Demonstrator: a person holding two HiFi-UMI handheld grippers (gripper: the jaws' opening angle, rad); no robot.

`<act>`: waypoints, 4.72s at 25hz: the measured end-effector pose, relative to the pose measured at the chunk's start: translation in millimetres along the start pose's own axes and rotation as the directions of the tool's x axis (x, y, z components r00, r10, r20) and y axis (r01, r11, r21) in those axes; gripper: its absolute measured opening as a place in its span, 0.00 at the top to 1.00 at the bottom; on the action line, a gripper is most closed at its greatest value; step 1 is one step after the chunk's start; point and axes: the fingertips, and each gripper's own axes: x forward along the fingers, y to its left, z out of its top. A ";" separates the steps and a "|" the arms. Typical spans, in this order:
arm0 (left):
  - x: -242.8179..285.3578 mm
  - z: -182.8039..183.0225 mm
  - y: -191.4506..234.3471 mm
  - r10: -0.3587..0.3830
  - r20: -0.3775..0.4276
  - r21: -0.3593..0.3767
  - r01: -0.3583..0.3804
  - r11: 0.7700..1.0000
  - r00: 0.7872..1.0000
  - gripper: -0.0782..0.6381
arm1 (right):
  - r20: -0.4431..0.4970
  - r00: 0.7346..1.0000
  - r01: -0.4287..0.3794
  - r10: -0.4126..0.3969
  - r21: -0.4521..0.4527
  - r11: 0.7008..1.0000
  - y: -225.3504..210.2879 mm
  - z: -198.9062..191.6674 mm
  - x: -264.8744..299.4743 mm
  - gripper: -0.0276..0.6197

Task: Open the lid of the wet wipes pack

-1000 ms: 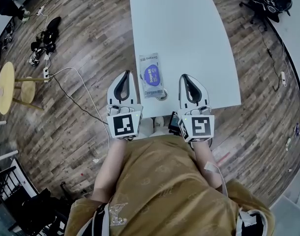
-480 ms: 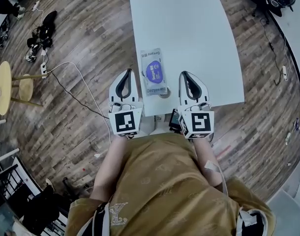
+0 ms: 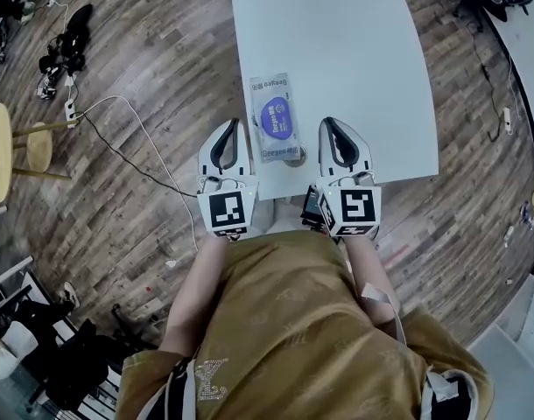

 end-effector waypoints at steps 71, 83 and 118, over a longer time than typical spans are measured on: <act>37.4 -198.7 -70.0 -0.307 -0.559 -0.162 0.262 0.951 0.770 0.88 | -0.421 0.897 -0.086 0.132 0.125 0.988 28.3 -161.7 78.3 0.87; 38.2 -198.1 -71.5 -0.305 -0.568 -0.156 0.264 0.952 0.764 0.88 | -0.502 0.850 -0.037 0.161 0.249 0.968 30.6 -176.3 96.9 0.86; 40.1 -199.3 -68.0 -0.305 -0.568 -0.152 0.267 0.952 0.764 0.88 | -0.555 0.805 0.035 0.210 0.398 0.917 32.0 -184.8 108.4 0.86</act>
